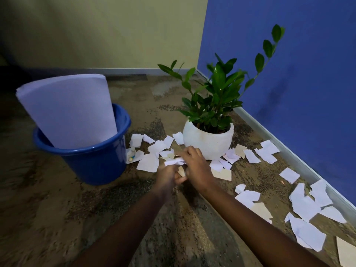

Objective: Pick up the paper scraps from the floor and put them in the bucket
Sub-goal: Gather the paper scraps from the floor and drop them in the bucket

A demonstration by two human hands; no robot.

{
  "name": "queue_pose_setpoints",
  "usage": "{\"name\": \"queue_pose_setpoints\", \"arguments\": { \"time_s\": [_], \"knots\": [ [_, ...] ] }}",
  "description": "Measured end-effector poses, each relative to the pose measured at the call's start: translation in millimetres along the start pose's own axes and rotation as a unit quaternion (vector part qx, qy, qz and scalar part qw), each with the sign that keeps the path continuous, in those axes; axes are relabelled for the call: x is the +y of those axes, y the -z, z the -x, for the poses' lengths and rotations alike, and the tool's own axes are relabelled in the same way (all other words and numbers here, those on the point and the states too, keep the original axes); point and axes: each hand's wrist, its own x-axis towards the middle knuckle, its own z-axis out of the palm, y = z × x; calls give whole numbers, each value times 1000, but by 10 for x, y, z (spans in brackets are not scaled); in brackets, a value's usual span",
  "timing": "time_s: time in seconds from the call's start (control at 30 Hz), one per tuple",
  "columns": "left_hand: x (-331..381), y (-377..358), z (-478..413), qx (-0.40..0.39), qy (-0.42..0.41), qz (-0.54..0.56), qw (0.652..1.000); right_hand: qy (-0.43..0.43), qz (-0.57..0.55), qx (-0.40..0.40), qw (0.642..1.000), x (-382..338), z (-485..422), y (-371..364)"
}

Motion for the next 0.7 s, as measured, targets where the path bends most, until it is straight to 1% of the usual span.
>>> {"name": "queue_pose_setpoints", "arguments": {
  "time_s": [0.1, 0.17, 0.27, 0.33, 0.43, 0.53, 0.7],
  "knots": [
    [144, 157, 51, -38, -3, 19, 999, 0, -79, -14, 997, -180, -76, 11],
    [250, 263, 59, -65, -8, 56, 996, 3, -113, -30, 993, -284, -136, 35],
    [474, 346, 97, -75, -19, 75, 994, 24, -150, -58, 987, -452, -238, 71],
    [604, 363, 106, -57, -56, 43, 996, 15, -204, -80, 976, -597, -304, 107],
    [757, 414, 110, 15, -126, 37, 991, 2, -272, -94, 958, -805, -402, 175],
    [917, 500, 131, 74, -170, 33, 982, 32, -280, -87, 955, -967, -476, 217],
    [1200, 686, 132, 123, -217, 50, 967, 80, -303, -80, 946, -1202, -576, 259]
  ]
}}
